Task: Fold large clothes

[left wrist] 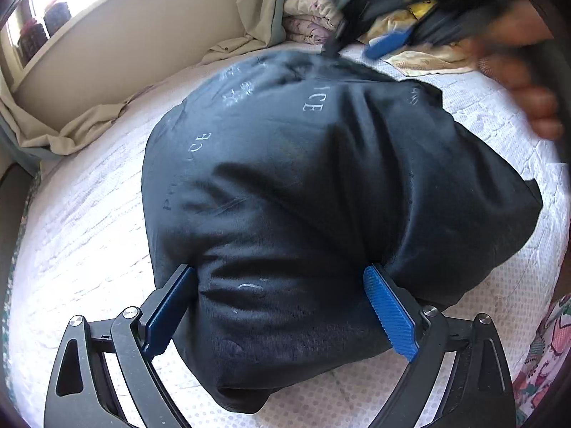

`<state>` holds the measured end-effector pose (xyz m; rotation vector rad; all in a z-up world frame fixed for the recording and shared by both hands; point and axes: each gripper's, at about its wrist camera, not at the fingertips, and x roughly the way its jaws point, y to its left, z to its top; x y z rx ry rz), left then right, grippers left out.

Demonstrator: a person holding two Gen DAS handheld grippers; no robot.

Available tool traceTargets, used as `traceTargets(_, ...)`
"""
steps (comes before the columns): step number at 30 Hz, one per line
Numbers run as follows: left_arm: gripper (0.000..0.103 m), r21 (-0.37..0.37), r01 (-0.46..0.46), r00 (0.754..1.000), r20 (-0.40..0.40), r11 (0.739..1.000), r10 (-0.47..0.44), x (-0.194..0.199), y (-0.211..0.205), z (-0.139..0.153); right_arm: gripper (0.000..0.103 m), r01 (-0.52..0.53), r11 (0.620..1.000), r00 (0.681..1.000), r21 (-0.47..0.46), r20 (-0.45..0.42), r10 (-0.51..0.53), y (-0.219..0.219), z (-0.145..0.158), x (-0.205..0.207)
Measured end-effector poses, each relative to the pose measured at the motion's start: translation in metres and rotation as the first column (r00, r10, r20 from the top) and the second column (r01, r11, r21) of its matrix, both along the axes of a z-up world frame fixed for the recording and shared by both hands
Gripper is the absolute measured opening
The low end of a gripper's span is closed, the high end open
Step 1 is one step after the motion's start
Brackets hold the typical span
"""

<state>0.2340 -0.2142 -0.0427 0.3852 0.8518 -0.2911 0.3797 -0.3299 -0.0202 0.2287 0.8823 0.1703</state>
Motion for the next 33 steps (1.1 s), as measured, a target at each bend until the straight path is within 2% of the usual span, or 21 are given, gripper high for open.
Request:
traceTargets(3,0.096,0.003,-0.002,1.0,0.003,1.0,0.002,0.0,-0.001,0.001,0.041,-0.063,0.998,0.997,-0.017,0.048,0.064,0.013,0.032,-0.047)
traceTargets(6,0.096,-0.002,-0.003,1.0,0.003,1.0,0.003,0.0,0.001,0.002,0.055,-0.083,0.993,0.996,-0.079,0.022,0.085,0.029,0.032,-0.079)
traceTargets(7,0.096,-0.006,-0.002,1.0,0.003,1.0,0.002,0.0,0.002,0.002,0.055,-0.09,0.991,0.996,-0.097,0.007,0.091,0.031,0.028,-0.085)
traceTargets(11,0.096,-0.014,0.004,1.0,-0.002,1.0,-0.004,0.0,0.007,0.001,0.056,-0.074,0.986,0.994,-0.151,-0.094,0.06,0.033,-0.01,-0.099)
traceTargets(15,0.099,-0.019,0.018,1.0,-0.012,1.0,-0.018,-0.001,0.01,0.0,0.059,-0.032,0.993,0.985,-0.118,-0.175,0.011,0.023,-0.044,-0.092)
traceTargets(19,0.103,-0.012,0.03,0.999,-0.02,0.999,-0.03,-0.001,0.008,-0.003,0.063,-0.022,0.998,0.97,-0.064,-0.242,0.006,0.012,-0.077,-0.081)
traceTargets(22,0.103,-0.035,0.048,0.998,-0.032,0.998,-0.049,-0.004,0.01,0.002,0.064,-0.022,0.999,0.964,-0.038,-0.267,0.011,0.009,-0.097,-0.074)
traceTargets(24,0.103,-0.086,0.061,0.996,-0.054,0.994,-0.066,-0.005,0.018,0.01,0.065,-0.02,1.0,0.959,-0.011,-0.283,0.016,0.005,-0.107,-0.07)
traceTargets(27,0.102,-0.225,0.045,0.993,-0.093,0.973,-0.067,-0.003,0.049,0.032,0.066,-0.022,1.0,0.956,0.022,-0.292,0.028,-0.001,-0.111,-0.067)
traceTargets(31,0.102,-0.399,-0.051,0.994,-0.107,0.915,0.009,0.02,0.114,0.056,0.067,-0.004,0.997,0.958,0.075,-0.286,0.025,-0.009,-0.112,-0.069)
traceTargets(33,0.102,-0.471,-0.098,0.98,-0.197,0.876,0.004,0.038,0.138,0.047,0.069,0.006,0.993,0.958,0.122,-0.286,0.029,-0.018,-0.113,-0.068)
